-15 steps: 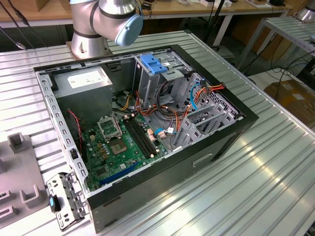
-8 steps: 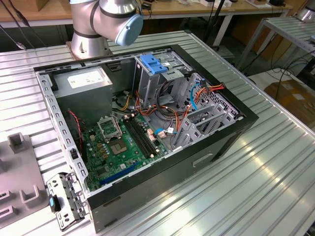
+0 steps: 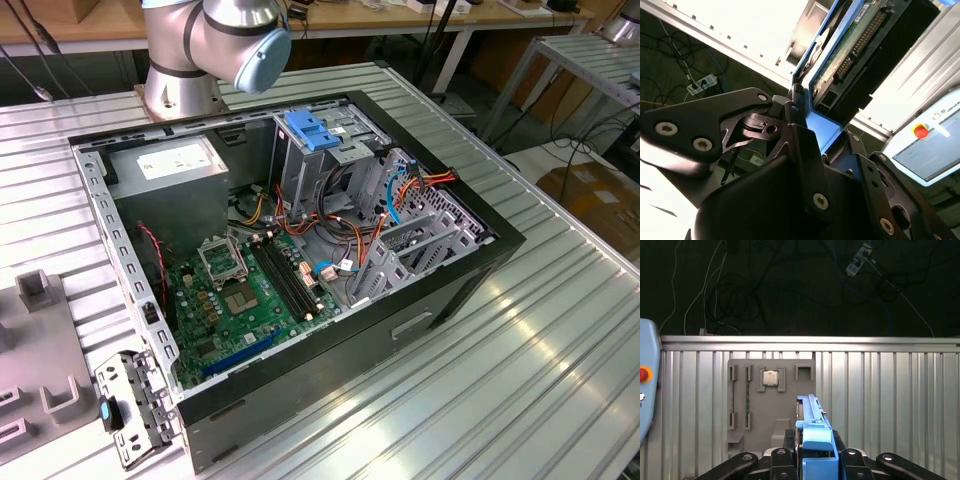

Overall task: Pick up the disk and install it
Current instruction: 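Pick up the disk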

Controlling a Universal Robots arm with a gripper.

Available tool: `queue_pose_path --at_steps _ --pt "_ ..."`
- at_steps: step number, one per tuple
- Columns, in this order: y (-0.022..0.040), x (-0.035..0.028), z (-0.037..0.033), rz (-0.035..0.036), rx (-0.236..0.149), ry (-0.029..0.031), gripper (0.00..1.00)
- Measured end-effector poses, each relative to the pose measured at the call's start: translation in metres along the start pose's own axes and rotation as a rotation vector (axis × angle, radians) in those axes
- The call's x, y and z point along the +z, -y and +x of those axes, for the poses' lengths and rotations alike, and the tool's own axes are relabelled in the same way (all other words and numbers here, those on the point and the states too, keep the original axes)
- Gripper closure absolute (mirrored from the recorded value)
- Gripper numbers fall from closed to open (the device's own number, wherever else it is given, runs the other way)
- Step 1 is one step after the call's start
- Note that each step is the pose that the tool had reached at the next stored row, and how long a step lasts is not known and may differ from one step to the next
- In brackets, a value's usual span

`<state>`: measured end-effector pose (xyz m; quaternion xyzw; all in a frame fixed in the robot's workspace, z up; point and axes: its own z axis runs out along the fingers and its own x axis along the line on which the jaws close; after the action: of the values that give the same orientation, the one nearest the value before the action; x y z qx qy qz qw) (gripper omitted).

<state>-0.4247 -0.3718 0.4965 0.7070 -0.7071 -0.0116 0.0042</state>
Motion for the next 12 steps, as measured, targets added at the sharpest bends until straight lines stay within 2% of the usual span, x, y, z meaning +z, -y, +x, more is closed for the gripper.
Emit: queue_pose_path --at_steps 4,8,9,12 --pt "0.0048 -0.0002 0.0000 -0.0004 0.000 0.0000 0.63" --pt "0.0118 -0.0003 0.0000 -0.0010 0.000 0.0000 0.63" --pt "0.0153 -0.0004 0.0000 -0.0014 0.000 0.0000 0.63" --pt "0.0195 -0.0005 0.0000 -0.0018 0.000 0.0000 0.63"
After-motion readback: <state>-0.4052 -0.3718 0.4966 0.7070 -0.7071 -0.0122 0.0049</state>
